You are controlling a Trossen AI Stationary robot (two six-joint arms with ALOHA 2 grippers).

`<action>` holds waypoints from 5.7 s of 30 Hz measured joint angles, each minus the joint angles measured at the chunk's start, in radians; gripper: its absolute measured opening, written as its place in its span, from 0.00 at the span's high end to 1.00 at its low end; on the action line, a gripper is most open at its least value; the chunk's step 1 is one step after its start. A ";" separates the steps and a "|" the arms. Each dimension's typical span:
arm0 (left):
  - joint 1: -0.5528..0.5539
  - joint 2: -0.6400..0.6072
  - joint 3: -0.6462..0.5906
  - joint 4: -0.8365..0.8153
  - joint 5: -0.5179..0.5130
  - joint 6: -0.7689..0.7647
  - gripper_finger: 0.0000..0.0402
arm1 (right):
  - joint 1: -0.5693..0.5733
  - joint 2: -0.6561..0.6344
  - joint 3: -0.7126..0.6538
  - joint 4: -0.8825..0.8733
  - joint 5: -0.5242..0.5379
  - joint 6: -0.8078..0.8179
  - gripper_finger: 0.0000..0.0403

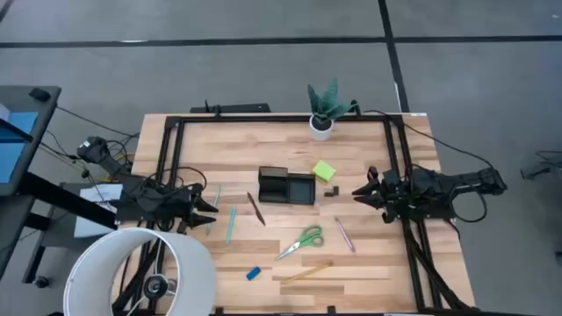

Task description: Pick and place office supplies into organizer

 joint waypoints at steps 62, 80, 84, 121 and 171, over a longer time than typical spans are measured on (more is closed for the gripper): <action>0.000 0.000 0.000 0.010 -0.001 -0.011 0.63 | 0.000 0.000 0.000 0.000 0.000 0.000 0.80; 0.001 0.000 0.000 0.204 -0.452 -0.119 0.63 | 0.000 0.000 0.000 0.000 0.000 0.000 0.80; 0.000 0.000 0.000 0.214 -0.459 -0.146 0.63 | -0.001 0.000 -0.002 0.028 0.037 -0.001 0.80; 0.246 0.000 0.031 0.239 -0.511 -0.050 0.63 | -0.164 0.422 0.000 0.161 0.210 -0.029 0.49; 0.304 0.000 0.031 0.139 -0.522 -0.117 0.63 | -0.201 1.525 0.138 0.748 0.102 -0.086 0.58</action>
